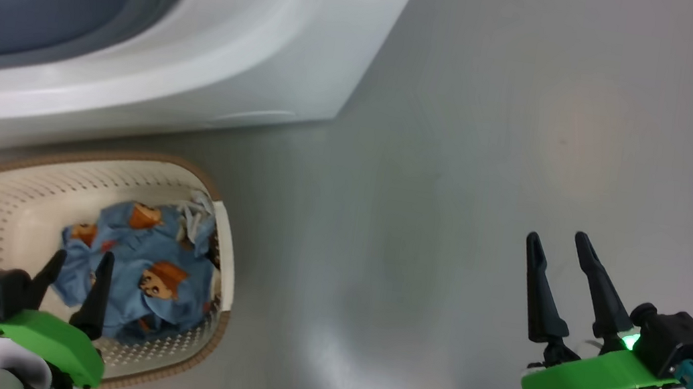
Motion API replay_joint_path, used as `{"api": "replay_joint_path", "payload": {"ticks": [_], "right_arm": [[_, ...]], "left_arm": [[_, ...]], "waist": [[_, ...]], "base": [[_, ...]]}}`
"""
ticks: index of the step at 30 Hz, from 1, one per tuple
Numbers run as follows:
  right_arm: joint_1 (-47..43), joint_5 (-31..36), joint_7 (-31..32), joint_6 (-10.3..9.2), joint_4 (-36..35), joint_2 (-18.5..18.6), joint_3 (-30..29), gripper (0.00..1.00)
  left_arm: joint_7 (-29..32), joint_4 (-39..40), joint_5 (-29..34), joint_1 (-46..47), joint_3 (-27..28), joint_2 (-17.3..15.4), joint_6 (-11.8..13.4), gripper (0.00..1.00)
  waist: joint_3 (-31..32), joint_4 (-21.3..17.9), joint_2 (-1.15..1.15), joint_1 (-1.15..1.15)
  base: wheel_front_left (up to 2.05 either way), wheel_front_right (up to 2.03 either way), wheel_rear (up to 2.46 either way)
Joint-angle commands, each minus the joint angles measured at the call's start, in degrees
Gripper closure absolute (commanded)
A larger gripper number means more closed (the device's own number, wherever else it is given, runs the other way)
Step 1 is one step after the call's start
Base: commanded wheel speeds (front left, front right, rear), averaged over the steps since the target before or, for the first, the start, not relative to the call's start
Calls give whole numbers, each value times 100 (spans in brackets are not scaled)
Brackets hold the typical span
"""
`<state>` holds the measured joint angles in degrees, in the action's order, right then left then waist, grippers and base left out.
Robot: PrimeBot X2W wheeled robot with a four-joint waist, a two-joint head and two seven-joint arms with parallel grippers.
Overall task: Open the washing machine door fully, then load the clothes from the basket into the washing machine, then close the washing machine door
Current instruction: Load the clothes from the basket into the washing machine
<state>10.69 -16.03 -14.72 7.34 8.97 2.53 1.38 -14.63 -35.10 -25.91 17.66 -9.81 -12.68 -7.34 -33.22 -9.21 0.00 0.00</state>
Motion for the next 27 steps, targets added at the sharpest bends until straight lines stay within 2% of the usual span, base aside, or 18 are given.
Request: {"api": "replay_joint_path", "payload": {"ticks": [1,11,18,21,27], "right_arm": [[28,-93,-28,14,-144,34,185,0],[275,-426,-28,14,-206,34,465,0],[382,-638,-28,14,-208,34,626,0],[407,-728,-28,14,-201,34,681,0],[480,-837,-28,14,-181,34,737,0]], "left_arm": [[-37,6,-73,59,104,-224,-14,0],[49,-826,-1062,747,-1119,-765,-14,0],[403,-1224,-1570,1152,-1727,-1145,-14,0],[590,-1470,-1759,1300,-1949,-1241,-14,0],[594,-1655,-2103,1558,-2156,-1290,-14,0]], "waist": [[-380,-257,0,0],[-1028,-515,0,0],[-1349,-650,0,0],[-1483,-708,0,0],[-1663,-789,0,0]], "base": [[0,0,0],[0,0,0],[0,0,0],[0,0,0],[0,0,0]]}}
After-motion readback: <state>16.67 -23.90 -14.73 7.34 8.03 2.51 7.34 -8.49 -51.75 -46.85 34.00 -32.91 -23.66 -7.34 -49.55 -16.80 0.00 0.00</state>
